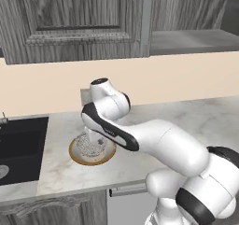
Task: Open the cabinet and setup a tea strainer by placing it in the bowl upright.
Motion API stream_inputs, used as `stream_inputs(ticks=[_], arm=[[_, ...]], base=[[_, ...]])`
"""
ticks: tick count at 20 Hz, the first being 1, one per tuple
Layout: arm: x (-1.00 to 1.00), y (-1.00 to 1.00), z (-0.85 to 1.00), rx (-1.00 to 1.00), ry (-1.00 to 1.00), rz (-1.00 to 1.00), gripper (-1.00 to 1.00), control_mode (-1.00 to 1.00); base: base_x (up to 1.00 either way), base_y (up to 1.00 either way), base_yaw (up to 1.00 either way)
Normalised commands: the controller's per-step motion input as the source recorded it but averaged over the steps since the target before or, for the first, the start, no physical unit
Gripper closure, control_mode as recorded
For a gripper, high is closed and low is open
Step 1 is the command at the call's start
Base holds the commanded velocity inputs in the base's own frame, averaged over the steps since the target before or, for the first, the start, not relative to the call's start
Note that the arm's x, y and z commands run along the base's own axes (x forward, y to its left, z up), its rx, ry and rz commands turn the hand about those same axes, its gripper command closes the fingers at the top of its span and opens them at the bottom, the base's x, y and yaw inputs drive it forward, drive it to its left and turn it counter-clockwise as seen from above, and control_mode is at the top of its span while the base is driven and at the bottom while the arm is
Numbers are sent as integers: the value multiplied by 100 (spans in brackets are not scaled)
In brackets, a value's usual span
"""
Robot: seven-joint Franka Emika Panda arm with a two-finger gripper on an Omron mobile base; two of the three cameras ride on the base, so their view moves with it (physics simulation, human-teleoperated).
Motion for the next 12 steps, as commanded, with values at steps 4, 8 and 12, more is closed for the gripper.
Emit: stream_inputs(ticks=[4,8,12], arm=[[23,-33,21,-16,-20,-65,-100,-100],[19,-97,31,6,0,-48,-100,-100],[2,-100,10,28,0,-35,-100,-100]], base=[[0,0,0],[0,0,0],[0,0,0]])
